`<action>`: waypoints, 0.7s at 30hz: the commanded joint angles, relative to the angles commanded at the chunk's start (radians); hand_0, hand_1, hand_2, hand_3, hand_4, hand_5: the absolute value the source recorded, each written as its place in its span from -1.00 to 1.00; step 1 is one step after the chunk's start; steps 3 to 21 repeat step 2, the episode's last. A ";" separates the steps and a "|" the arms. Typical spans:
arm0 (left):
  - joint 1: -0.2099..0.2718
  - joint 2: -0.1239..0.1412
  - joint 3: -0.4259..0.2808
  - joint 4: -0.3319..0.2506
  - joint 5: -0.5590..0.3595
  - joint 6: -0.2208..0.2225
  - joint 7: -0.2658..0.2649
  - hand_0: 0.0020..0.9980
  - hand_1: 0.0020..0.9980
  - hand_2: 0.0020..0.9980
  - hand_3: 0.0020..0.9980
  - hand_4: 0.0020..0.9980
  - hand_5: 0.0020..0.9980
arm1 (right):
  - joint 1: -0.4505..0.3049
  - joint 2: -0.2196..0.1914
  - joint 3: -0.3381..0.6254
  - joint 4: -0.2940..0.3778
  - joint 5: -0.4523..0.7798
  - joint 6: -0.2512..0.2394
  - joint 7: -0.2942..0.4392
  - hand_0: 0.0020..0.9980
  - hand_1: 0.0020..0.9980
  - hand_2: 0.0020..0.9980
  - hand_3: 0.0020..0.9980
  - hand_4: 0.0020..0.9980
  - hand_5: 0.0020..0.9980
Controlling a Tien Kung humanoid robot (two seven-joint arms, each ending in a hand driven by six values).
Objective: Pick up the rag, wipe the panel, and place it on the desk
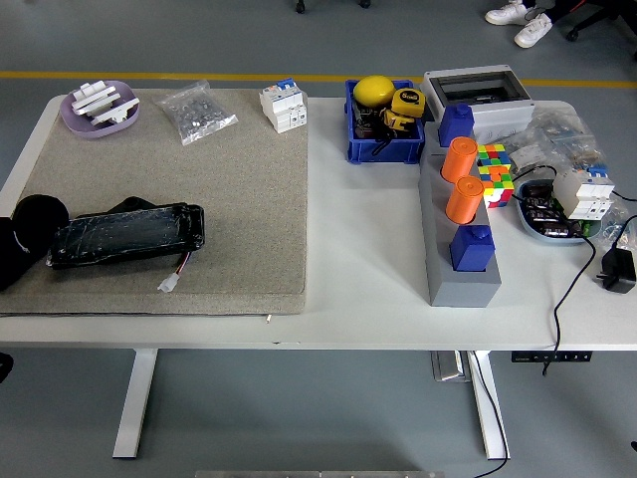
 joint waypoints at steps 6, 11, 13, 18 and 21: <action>0.000 0.001 -0.003 -0.002 0.005 0.001 0.000 0.08 0.19 0.18 0.16 0.45 -0.93 | 0.000 0.001 -0.003 -0.001 0.003 0.001 0.000 0.58 0.08 0.38 0.41 1.00 0.42; 0.000 0.001 -0.003 -0.002 0.005 0.001 0.000 0.08 0.19 0.18 0.16 0.45 -0.93 | 0.000 0.001 -0.003 -0.001 0.003 0.001 0.000 0.58 0.08 0.38 0.41 1.00 0.42; 0.000 0.001 -0.003 -0.002 0.005 0.001 0.000 0.08 0.19 0.18 0.16 0.45 -0.93 | 0.000 0.001 -0.003 -0.001 0.003 0.001 0.000 0.58 0.08 0.38 0.41 1.00 0.42; 0.000 0.001 -0.003 -0.002 0.005 0.001 0.000 0.08 0.19 0.18 0.16 0.45 -0.93 | 0.000 0.001 -0.003 -0.001 0.003 0.001 0.000 0.58 0.08 0.38 0.41 1.00 0.42; 0.000 0.001 -0.003 -0.002 0.005 0.001 0.000 0.08 0.19 0.18 0.16 0.45 -0.93 | 0.000 0.001 -0.003 -0.001 0.003 0.001 0.000 0.58 0.08 0.38 0.41 1.00 0.42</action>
